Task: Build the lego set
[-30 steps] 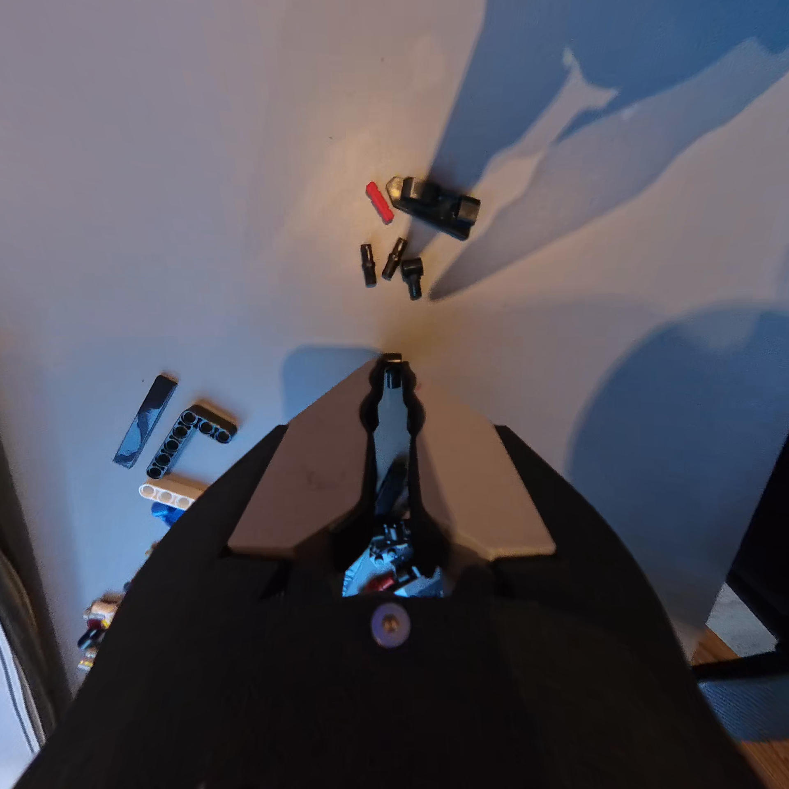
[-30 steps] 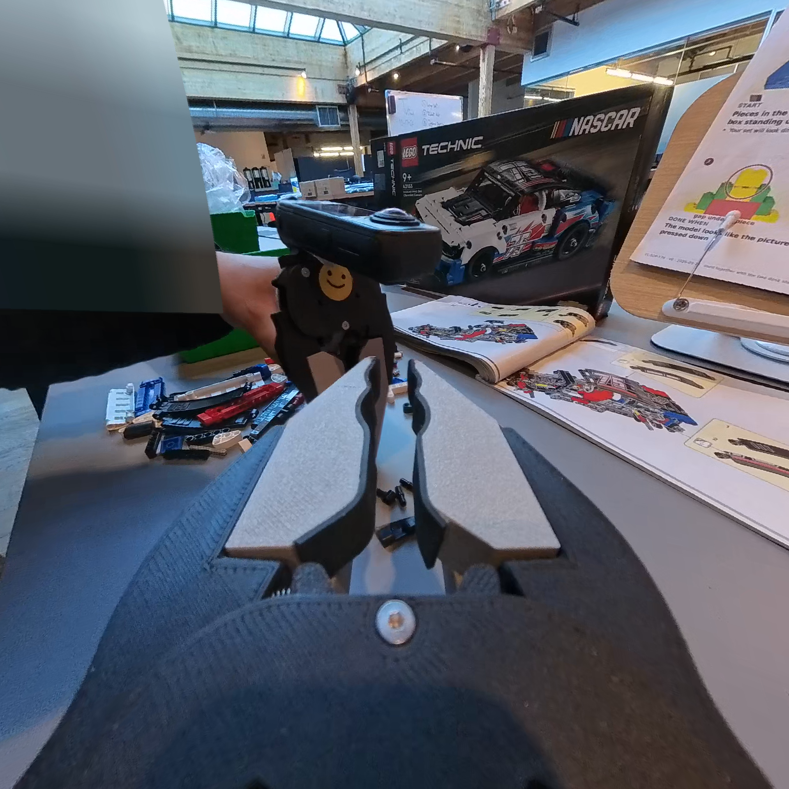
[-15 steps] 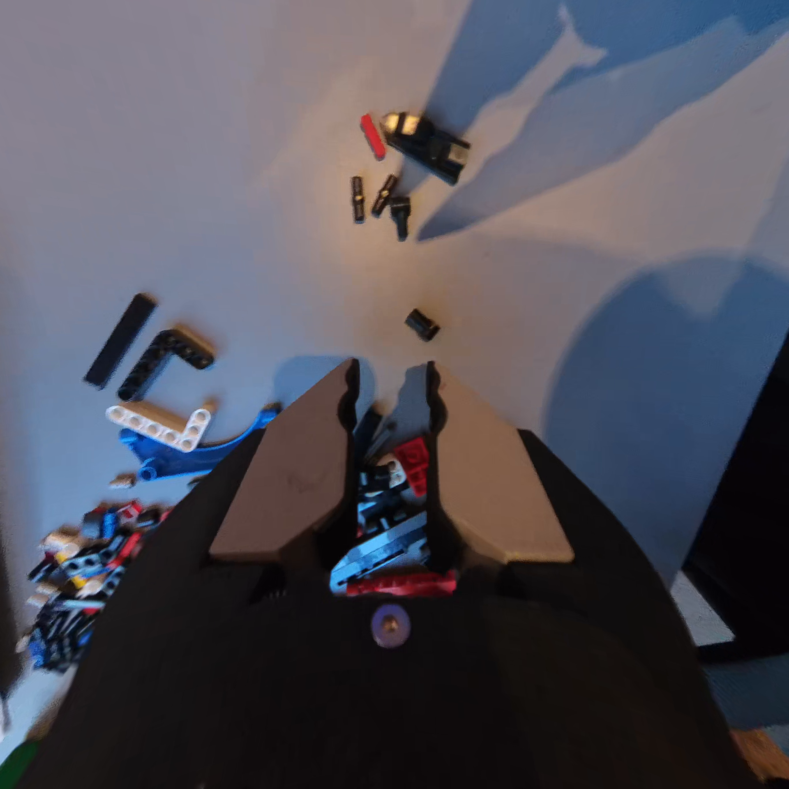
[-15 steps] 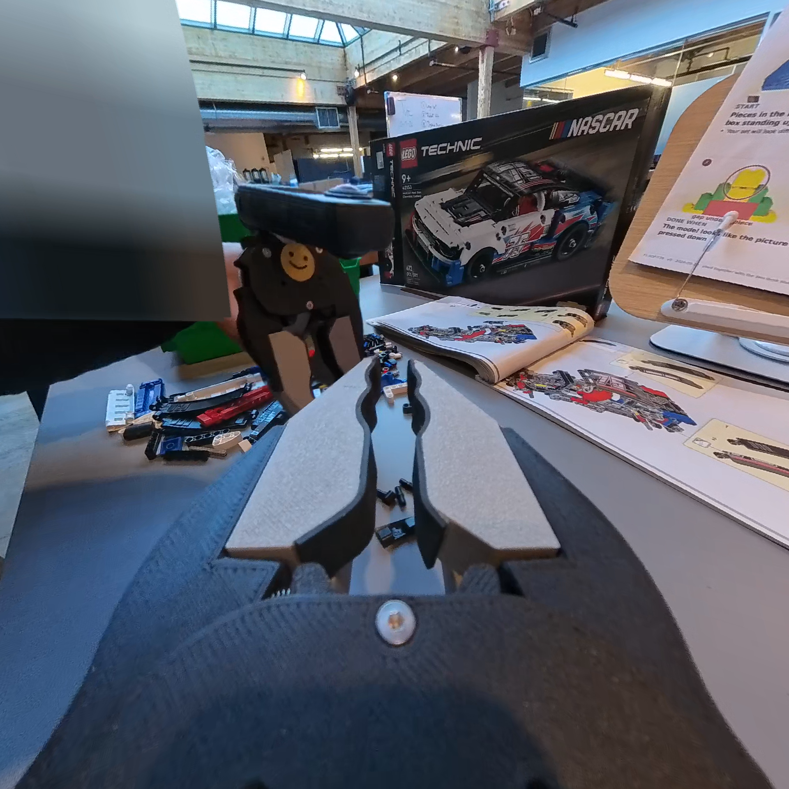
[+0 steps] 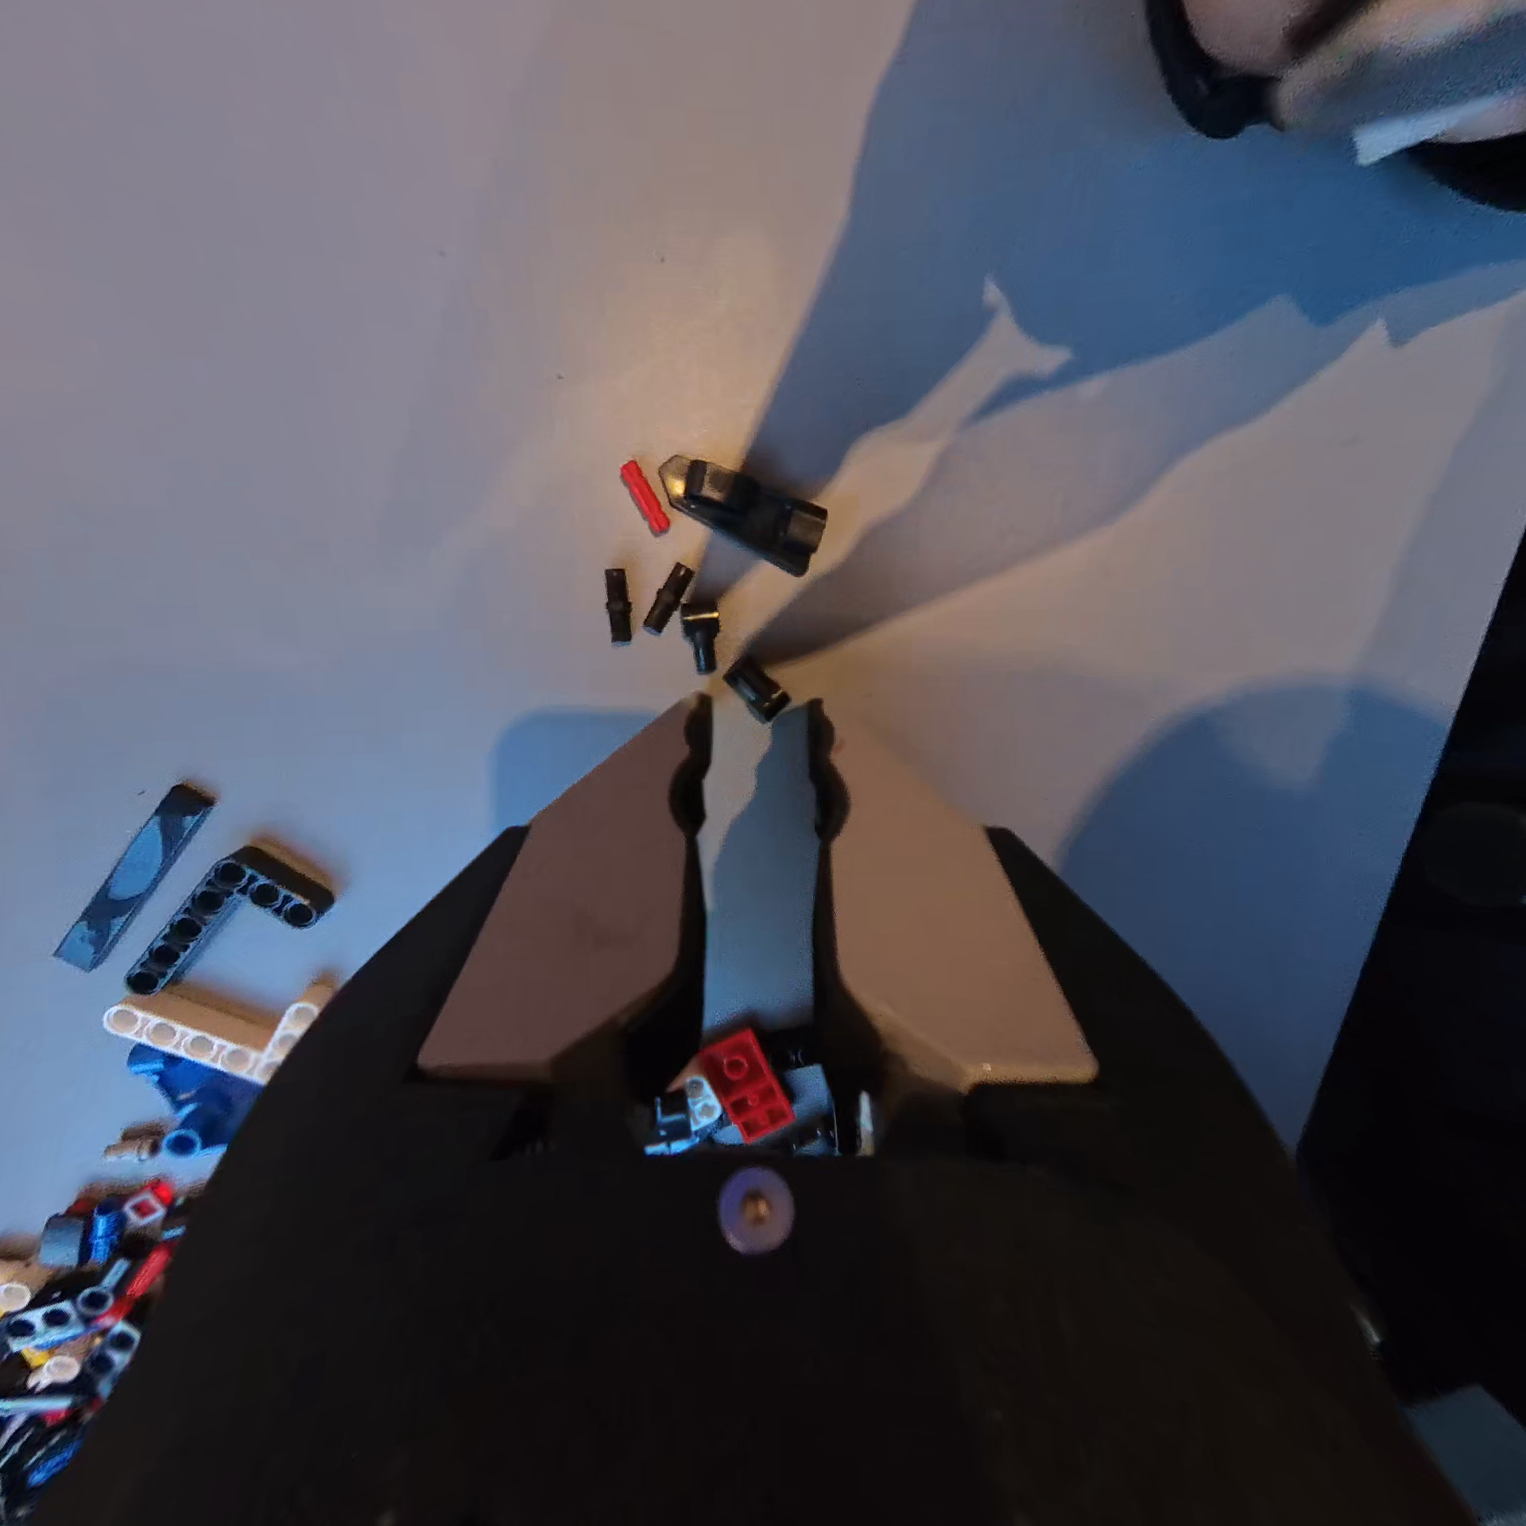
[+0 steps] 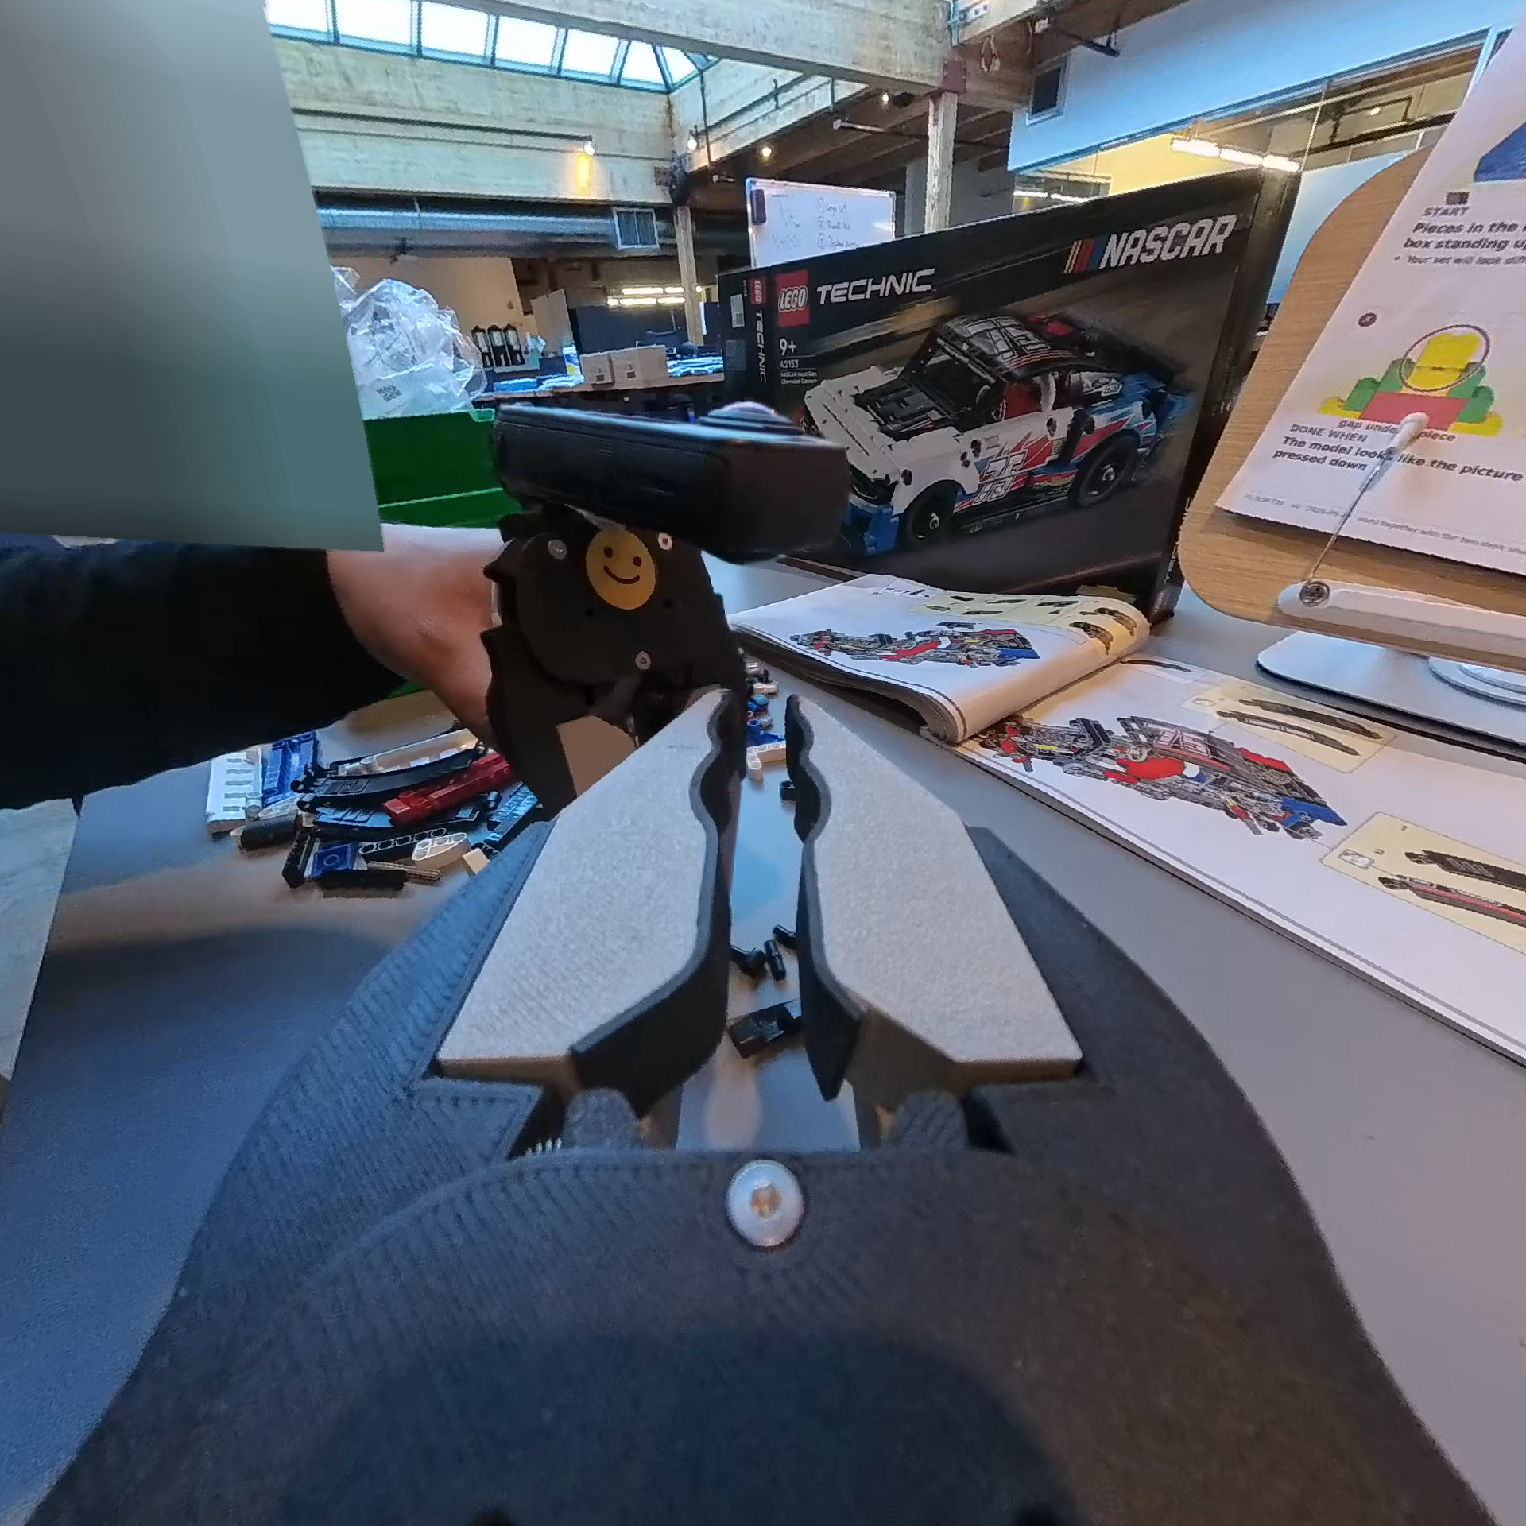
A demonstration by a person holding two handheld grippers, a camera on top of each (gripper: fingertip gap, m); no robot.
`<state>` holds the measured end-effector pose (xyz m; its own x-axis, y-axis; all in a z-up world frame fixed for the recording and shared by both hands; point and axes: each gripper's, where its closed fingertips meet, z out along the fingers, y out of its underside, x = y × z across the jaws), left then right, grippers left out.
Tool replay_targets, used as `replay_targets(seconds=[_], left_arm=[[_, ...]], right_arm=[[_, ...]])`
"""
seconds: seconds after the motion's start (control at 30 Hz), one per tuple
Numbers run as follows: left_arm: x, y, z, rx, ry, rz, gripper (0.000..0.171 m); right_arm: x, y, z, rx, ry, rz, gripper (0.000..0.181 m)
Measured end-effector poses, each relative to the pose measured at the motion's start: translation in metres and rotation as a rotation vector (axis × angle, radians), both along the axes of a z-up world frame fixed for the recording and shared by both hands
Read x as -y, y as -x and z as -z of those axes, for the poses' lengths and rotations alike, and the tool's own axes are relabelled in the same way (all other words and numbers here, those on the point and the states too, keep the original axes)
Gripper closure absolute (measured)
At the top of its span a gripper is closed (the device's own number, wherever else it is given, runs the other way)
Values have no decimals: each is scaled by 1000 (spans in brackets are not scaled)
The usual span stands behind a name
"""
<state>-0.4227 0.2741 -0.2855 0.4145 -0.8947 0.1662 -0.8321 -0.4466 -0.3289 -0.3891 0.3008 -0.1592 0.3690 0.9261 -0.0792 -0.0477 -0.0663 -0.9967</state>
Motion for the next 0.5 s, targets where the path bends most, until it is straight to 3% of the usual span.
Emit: replay_targets(seconds=[0.2, 0.5], left_arm=[[6, 27, -29, 54, -100, -103, 146], [43, 106, -84, 321, -409, -558, 145]], right_arm=[[0, -2, 0, -3, -1, 2, 174], [0, 1, 1, 8, -6, 8, 175]])
